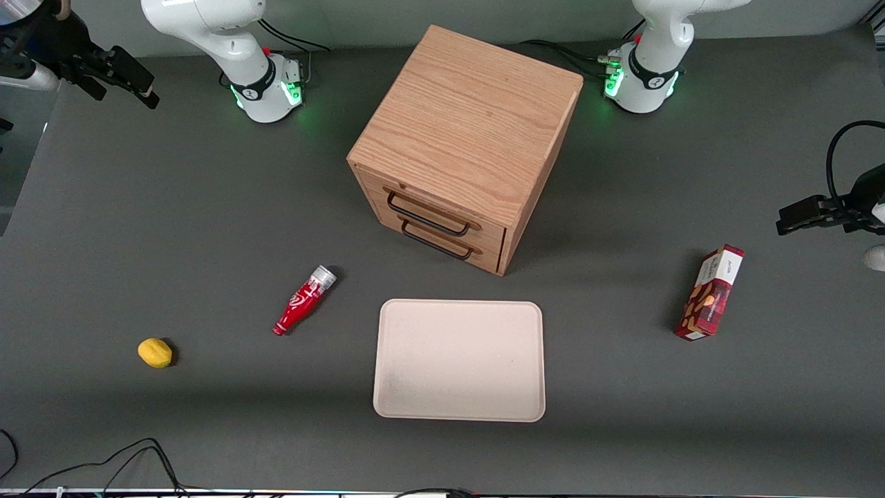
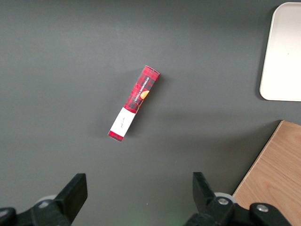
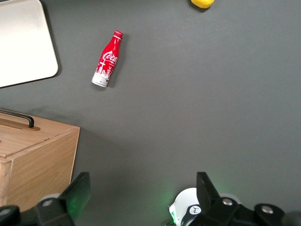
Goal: Place coke bottle on tray
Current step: 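Move the right gripper down to the red Coca-Cola bottle, then close the right gripper around the bottle's body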
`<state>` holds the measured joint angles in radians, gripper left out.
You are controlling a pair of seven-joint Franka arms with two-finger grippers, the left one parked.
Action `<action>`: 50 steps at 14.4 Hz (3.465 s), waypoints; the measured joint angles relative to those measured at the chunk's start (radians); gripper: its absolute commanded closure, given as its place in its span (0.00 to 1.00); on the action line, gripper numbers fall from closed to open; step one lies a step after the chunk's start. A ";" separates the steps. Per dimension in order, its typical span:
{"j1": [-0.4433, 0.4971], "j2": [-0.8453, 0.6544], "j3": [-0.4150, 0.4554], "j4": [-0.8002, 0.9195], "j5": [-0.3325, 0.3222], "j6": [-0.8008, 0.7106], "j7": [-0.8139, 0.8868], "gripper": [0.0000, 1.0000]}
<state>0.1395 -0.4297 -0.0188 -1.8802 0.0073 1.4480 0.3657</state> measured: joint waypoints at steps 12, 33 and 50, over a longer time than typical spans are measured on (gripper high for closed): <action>0.000 0.047 0.000 0.072 0.000 -0.050 -0.023 0.00; 0.016 0.877 0.123 0.020 0.071 0.727 0.595 0.00; 0.017 0.997 0.130 -0.038 -0.014 0.964 0.604 1.00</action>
<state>0.1562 0.5669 0.1110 -1.9181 -0.0072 2.4122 0.9700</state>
